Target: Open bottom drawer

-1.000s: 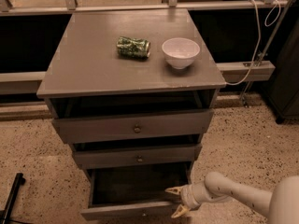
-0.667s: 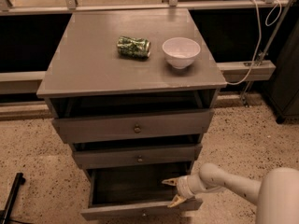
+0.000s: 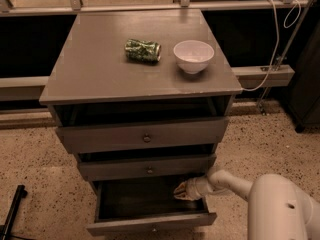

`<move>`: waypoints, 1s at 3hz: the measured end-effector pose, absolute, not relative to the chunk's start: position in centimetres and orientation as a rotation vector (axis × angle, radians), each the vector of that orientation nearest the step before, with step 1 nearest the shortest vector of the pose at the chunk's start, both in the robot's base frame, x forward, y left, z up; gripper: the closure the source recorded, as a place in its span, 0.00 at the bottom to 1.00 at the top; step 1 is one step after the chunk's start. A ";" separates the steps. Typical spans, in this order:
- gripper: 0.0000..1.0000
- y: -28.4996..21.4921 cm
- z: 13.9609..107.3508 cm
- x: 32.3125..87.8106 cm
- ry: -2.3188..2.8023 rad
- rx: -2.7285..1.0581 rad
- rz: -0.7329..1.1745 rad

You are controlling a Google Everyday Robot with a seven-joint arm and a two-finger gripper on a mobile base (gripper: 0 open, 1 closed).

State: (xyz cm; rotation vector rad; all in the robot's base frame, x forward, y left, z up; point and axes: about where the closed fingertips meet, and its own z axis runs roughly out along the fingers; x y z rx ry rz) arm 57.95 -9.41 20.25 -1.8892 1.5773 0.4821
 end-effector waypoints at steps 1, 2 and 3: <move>0.87 -9.9 17.2 59.2 1.652 -1.843 0.468; 0.89 -10.0 13.7 58.7 1.702 -1.856 0.507; 0.88 -10.1 11.5 57.0 1.699 -1.889 0.562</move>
Offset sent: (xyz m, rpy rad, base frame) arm 0.0023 -0.0121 -0.1057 -0.0635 0.1477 -0.0651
